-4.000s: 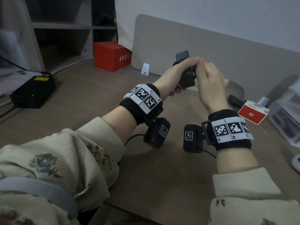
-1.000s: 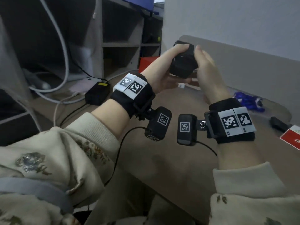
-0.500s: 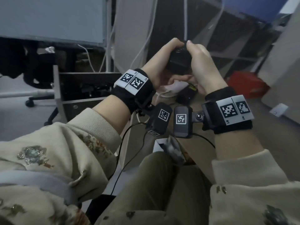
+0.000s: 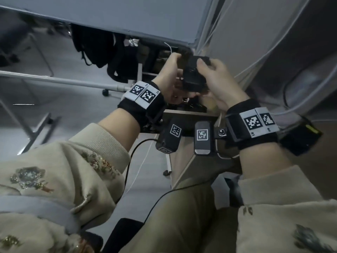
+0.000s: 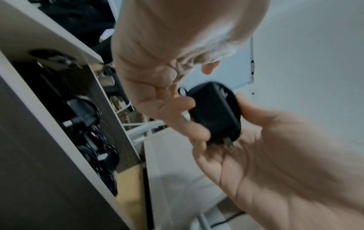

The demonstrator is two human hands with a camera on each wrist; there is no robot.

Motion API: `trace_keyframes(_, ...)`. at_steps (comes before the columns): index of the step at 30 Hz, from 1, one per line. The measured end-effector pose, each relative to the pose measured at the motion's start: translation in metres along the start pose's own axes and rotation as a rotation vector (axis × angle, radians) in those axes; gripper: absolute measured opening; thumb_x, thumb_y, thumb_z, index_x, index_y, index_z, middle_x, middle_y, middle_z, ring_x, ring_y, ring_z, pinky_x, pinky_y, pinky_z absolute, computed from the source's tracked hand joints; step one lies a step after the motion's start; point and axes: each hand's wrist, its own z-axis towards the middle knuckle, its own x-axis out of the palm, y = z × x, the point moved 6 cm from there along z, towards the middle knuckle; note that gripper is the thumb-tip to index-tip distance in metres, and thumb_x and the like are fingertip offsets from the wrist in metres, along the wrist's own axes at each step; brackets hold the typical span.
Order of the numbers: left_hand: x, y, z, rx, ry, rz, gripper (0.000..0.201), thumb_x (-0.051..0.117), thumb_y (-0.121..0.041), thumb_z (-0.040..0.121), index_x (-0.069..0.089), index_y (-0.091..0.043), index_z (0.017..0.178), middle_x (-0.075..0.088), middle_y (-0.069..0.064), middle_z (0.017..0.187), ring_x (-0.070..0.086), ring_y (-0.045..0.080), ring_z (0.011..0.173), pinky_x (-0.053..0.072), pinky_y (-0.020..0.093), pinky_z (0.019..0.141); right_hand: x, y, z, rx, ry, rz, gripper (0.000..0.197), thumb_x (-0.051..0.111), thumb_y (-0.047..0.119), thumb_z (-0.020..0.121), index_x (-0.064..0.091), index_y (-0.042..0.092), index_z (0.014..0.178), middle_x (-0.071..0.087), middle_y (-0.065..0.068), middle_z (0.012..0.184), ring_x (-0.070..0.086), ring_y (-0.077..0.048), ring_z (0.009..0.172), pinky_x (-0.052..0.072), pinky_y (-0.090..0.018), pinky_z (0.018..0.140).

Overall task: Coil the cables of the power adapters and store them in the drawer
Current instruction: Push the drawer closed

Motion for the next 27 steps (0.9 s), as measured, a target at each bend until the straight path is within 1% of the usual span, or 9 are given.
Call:
trace_keyframes(3,-0.034,-0.005,0.016,-0.012,-0.15,0.031,0.047,0.034,-0.055,0.096,0.058,-0.014,0.099,0.063,0.007,0.099,0.066,0.029,0.084,0.042,0.037,0.07,0.001,-0.016,0.026,0.043,-0.038,-0.028,0.034,0.049,0.037,0.1,0.043,0.021,0.13,0.061,0.004,0.114,0.066,-0.012,0.093,0.06,-0.035,0.077)
trace_keyframes(6,-0.061,-0.009,0.029,0.006,-0.28,-0.054,0.046,0.035,-0.051,0.098,0.057,-0.014,0.11,0.057,0.004,0.1,0.061,0.025,0.087,0.042,0.039,0.082,0.004,-0.036,0.051,0.116,-0.039,-0.048,0.038,0.052,0.038,0.098,0.04,0.023,0.131,0.057,0.001,0.127,0.063,-0.019,0.106,0.057,-0.041,0.084)
trace_keyframes(9,-0.078,-0.014,0.038,0.036,-0.37,-0.059,0.041,0.035,-0.046,0.099,0.057,-0.016,0.117,0.055,0.001,0.096,0.056,0.02,0.086,0.039,0.036,0.077,0.01,-0.055,0.073,0.188,-0.04,-0.115,0.042,0.057,0.039,0.093,0.041,0.024,0.129,0.056,0.0,0.129,0.06,-0.024,0.112,0.056,-0.047,0.087)
trace_keyframes(11,-0.084,-0.016,0.044,0.041,-0.389,-0.05,0.038,0.036,-0.043,0.1,0.057,-0.017,0.119,0.054,0.0,0.092,0.054,0.019,0.086,0.037,0.033,0.07,0.013,-0.068,0.083,0.231,-0.018,-0.232,0.044,0.056,0.039,0.093,0.041,0.023,0.131,0.055,-0.004,0.13,0.059,-0.027,0.112,0.056,-0.048,0.086)
trace_keyframes(16,-0.09,-0.012,0.058,0.01,-0.41,-0.007,0.031,0.04,-0.038,0.099,0.058,-0.018,0.114,0.054,-0.001,0.09,0.054,0.017,0.082,0.038,0.031,0.067,0.023,-0.096,0.092,0.336,0.097,-0.454,0.055,0.058,0.036,0.094,0.039,0.016,0.141,0.052,-0.009,0.134,0.057,-0.032,0.116,0.058,-0.049,0.08)
trace_keyframes(19,-0.091,-0.009,0.068,-0.005,-0.397,0.006,0.031,0.04,-0.038,0.1,0.057,-0.018,0.117,0.055,0.0,0.098,0.055,0.017,0.085,0.04,0.03,0.068,0.034,-0.105,0.093,0.317,0.166,-0.464,0.057,0.056,0.037,0.096,0.036,0.017,0.145,0.051,-0.006,0.137,0.056,-0.028,0.119,0.055,-0.044,0.089)
trace_keyframes(22,-0.094,-0.006,0.076,-0.015,-0.396,0.024,0.029,0.039,-0.039,0.1,0.056,-0.02,0.115,0.055,-0.001,0.096,0.055,0.017,0.086,0.04,0.03,0.069,0.045,-0.112,0.094,0.271,0.214,-0.549,0.061,0.056,0.038,0.096,0.033,0.014,0.148,0.049,-0.007,0.142,0.05,-0.027,0.126,0.044,-0.041,0.104)
trace_keyframes(24,-0.097,-0.004,0.079,-0.012,-0.409,0.042,0.028,0.041,-0.039,0.1,0.056,-0.02,0.115,0.055,-0.002,0.095,0.054,0.016,0.085,0.04,0.03,0.069,0.046,-0.115,0.097,0.262,0.2,-0.636,0.057,0.054,0.04,0.095,0.041,0.013,0.143,0.052,-0.009,0.139,0.05,-0.029,0.125,0.042,-0.038,0.104)
trace_keyframes(27,-0.103,-0.004,0.083,0.007,-0.432,0.075,0.033,0.043,-0.036,0.099,0.057,-0.018,0.123,0.054,-0.003,0.091,0.052,0.015,0.086,0.038,0.031,0.072,0.04,-0.127,0.098,0.346,0.189,-0.812,0.062,0.043,0.054,0.09,0.048,0.015,0.138,0.05,-0.013,0.14,0.04,-0.035,0.132,0.032,-0.047,0.11)
